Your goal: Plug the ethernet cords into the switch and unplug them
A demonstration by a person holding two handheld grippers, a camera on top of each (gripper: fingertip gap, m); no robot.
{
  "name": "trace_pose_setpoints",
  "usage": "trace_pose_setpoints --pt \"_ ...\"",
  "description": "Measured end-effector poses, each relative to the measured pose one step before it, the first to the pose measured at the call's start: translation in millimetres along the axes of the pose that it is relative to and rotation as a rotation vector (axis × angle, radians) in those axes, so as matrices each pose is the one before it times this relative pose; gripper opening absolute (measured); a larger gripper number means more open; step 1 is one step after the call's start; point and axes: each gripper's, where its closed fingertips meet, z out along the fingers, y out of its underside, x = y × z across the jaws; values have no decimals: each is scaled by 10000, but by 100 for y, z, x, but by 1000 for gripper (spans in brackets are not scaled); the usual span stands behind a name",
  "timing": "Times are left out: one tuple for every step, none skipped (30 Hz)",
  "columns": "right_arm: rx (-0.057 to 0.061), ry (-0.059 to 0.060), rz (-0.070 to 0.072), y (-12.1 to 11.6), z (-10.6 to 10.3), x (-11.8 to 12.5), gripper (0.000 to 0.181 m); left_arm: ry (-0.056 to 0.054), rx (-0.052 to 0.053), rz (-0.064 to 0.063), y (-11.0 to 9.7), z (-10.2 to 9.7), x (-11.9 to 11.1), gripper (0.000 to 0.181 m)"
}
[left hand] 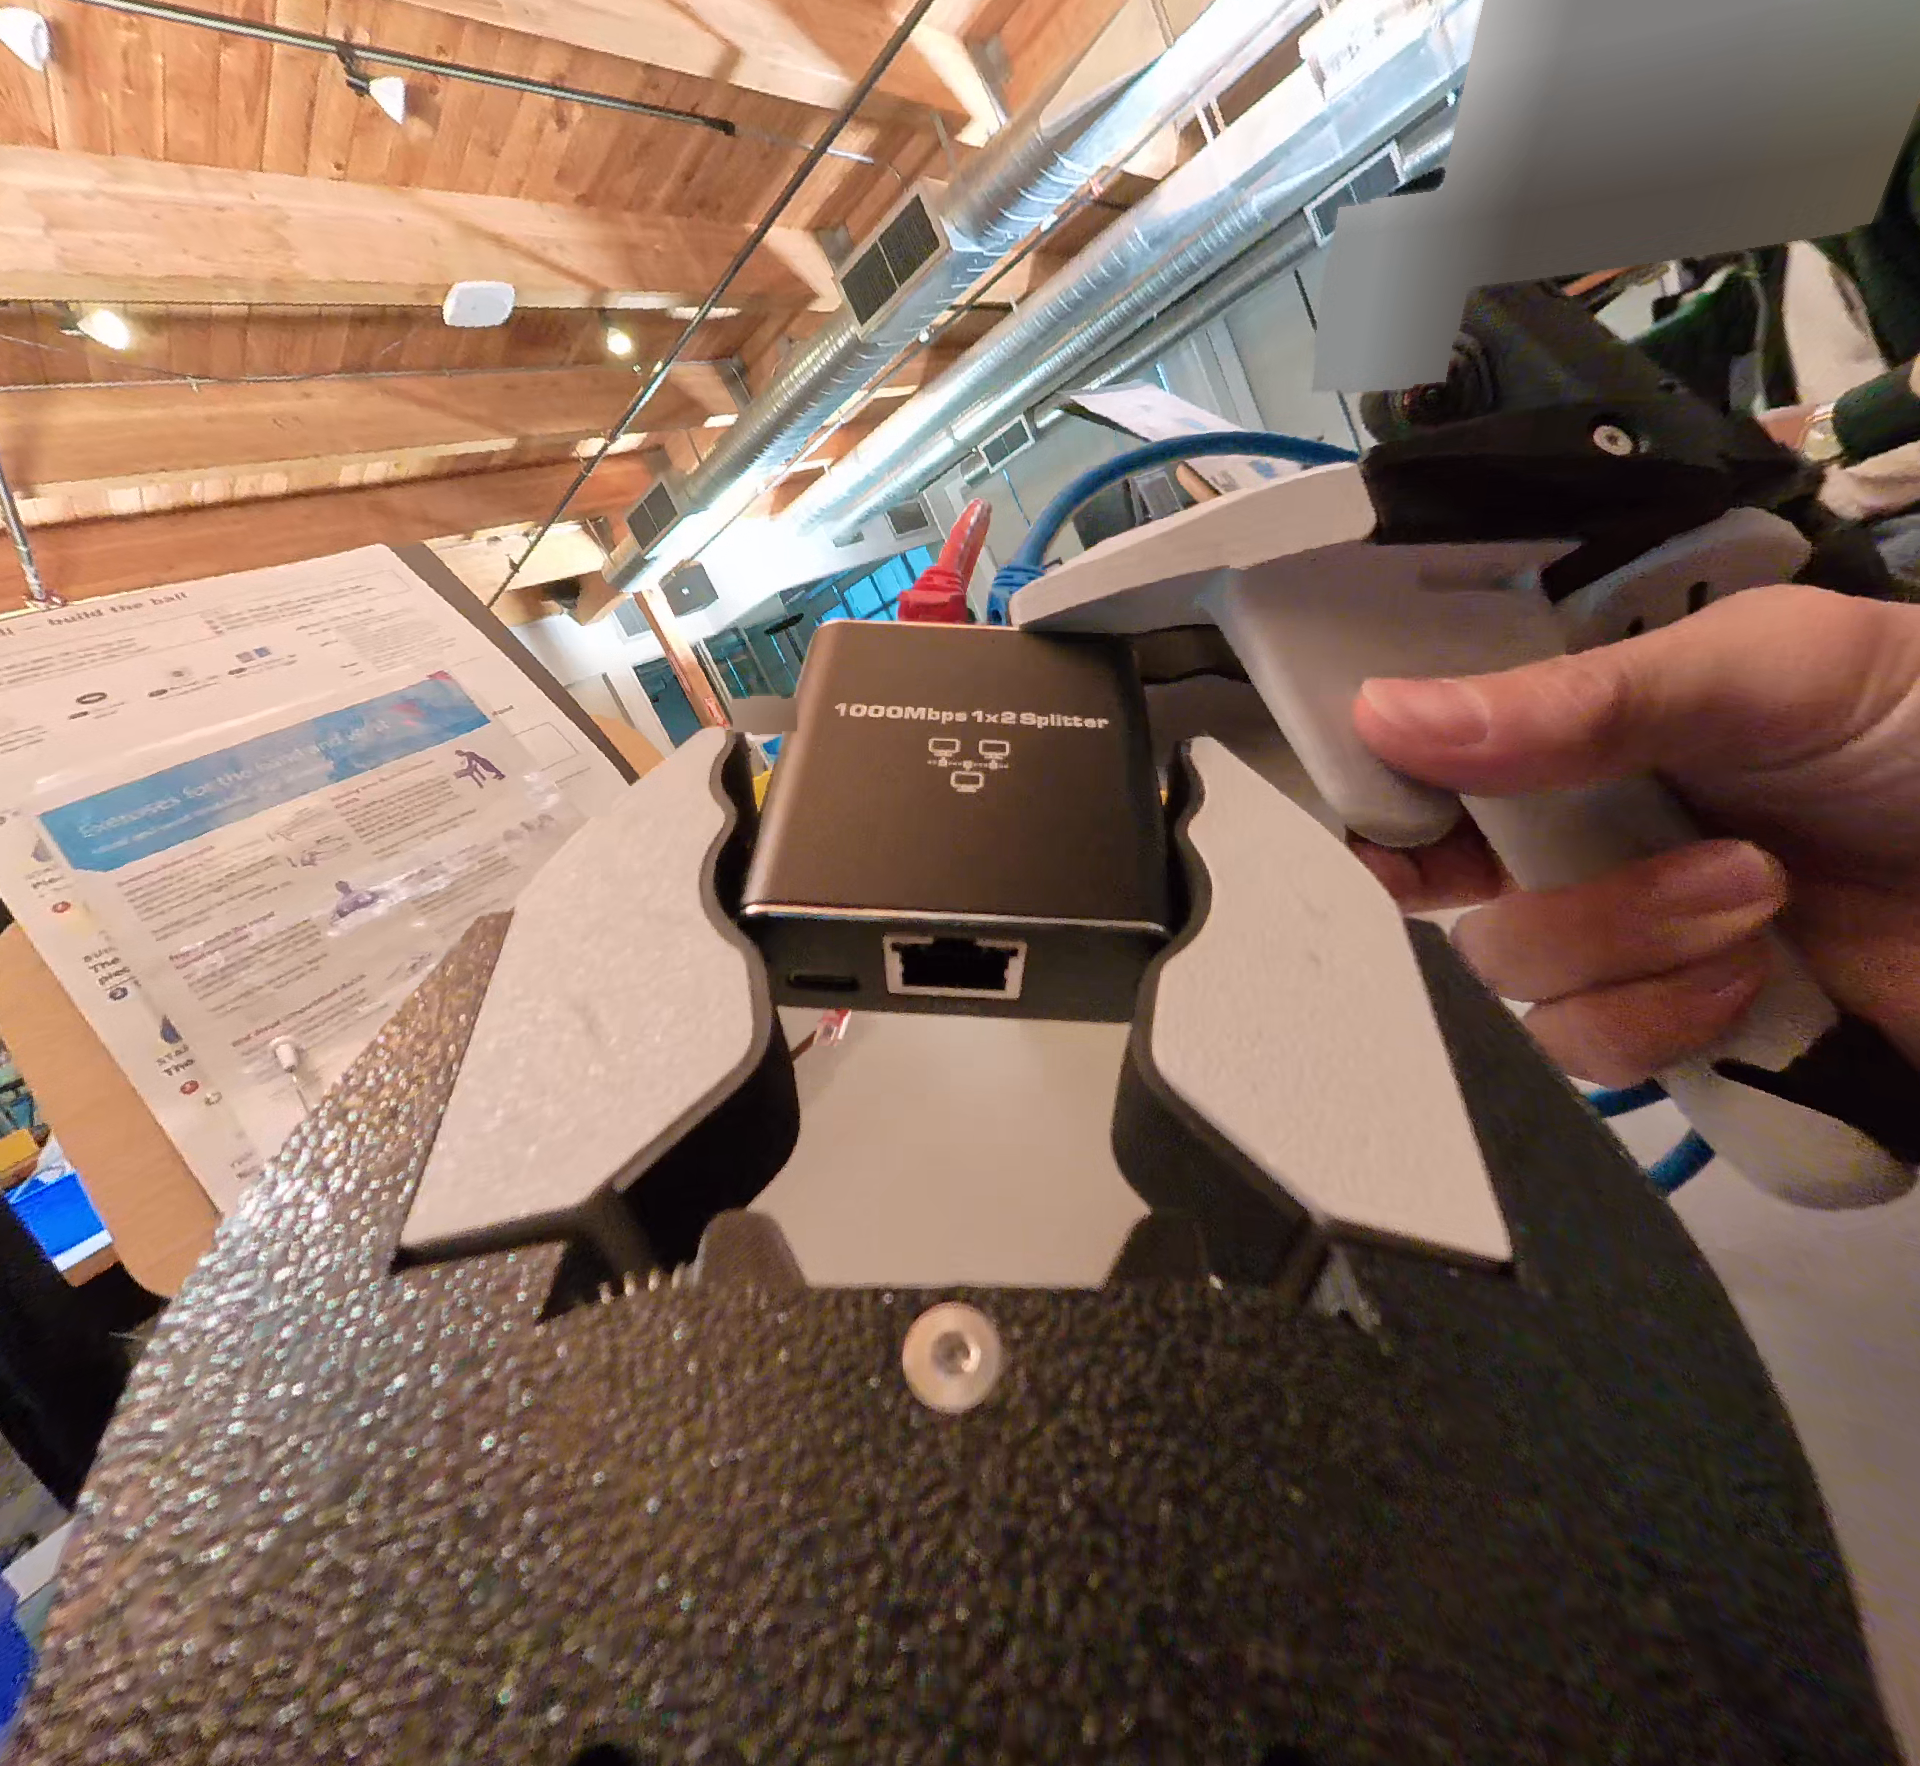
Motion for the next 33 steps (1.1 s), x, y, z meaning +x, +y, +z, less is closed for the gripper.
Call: trace_pose_setpoints --pt "-9 -10 -142 -49 62 -83 14 -35 55 -29 -13 6 -50 75" --pt "-77 -17 -196 -6 52 -51 14 -15 44 -125 12 1 -24 75" --pt "-60 12 -120 -29 75 11 14 -80 23 -144 31 22 -47 75" --pt "-28 -52 -45 -14 70 2 14 -76 46 -165 27 23 -25 75" --pt "-22 2 -134 18 20 103 14 -25 -21 -129 161 40 1 75" --pt "-75 14 -63 72 -34 161 14 -9 -34 -55 177 26 17 75" --pt "-90 -52 -52 105 -23 114 14 -56 -33 53 179 4 -18 75" --pt "-14 -19 -57 71 -28 93 14 -72 -56 97 144 20 -20 75" --pt "28 -17 19 -7 -9 32 14 -108 -47 161 30 22 -50 75" --pt "66 -86 54 -77 12 -69 14 -164 -60 240 -58 33 -67 75" --pt "56 -82 89 -112 -6 -43 14 -62 -24 -63 -101 56 -14 75" --pt "4 13 149 -124 23 89 14 -3 -32 -341 -27 104 -15 75" --pt "-2 52 18 -78 108 103 14 -172 -85 -23 130 65 -148 75" --pt "5 56 -55 -30 112 87 14 -263 -118 226 143 31 -191 75" --pt "62 -41 138 -24 102 60 14 -159 -93 99 86 1 -126 75" --pt "-1 -37 160 60 45 107 14 -14 -78 57 93 0 -38 75" --pt "9 37 2 47 -46 99 14 73 -38 19 67 6 18 75" --pt "-73 -58 68 52 -24 11 14 83 9 -131 36 9 36 75" --pt "11 66 -91 -20 -2 81 14 104 -40 -264 106 45 66 75" --pt "-63 25 -27 47 -11 56 14 38 -36 -83 111 19 17 75" --pt "-54 21 -37 12 9 91 14 -90 -51 72 57 -17 -36 75" --pt "317 51 -2 -500 -140 96 14 -66 9 -22 37 -96 -63 75" --pt "705 1 142 -1536 -582 231 13 -32 -30 -222 305 -152 -210 75" --pt "297 109 -98 -1559 -673 488 13 -141 -23 -280 434 -191 -519 75" --pt "-479 328 -647 -353 -287 596 13 -231 70 -212 113 -167 -662 75" --pt "-814 185 -593 683 87 177 13 -19 73 -93 -240 11 -287 75" --pt "-462 52 -716 520 89 -380 13 22 42 97 -409 103 -104 75" --pt "-511 -19 -599 474 32 -515 13 -49 82 264 -451 53 -162 75" --pt "-356 20 -362 92 -120 -276 13 -113 37 235 -311 -47 -345 75" --pt "-277 -211 -113 -267 -253 -296 13 -128 10 111 -173 -146 -515 75" --pt "-283 -360 -126 -596 -413 -278 13 -165 8 77 -82 -232 -701 75" --pt "-330 -181 -280 -823 -607 87 13 -171 4 97 -32 -241 -800 75" --pt "-672 -365 -239 -562 -691 80 13 -113 6 36 9 -195 -783 75"
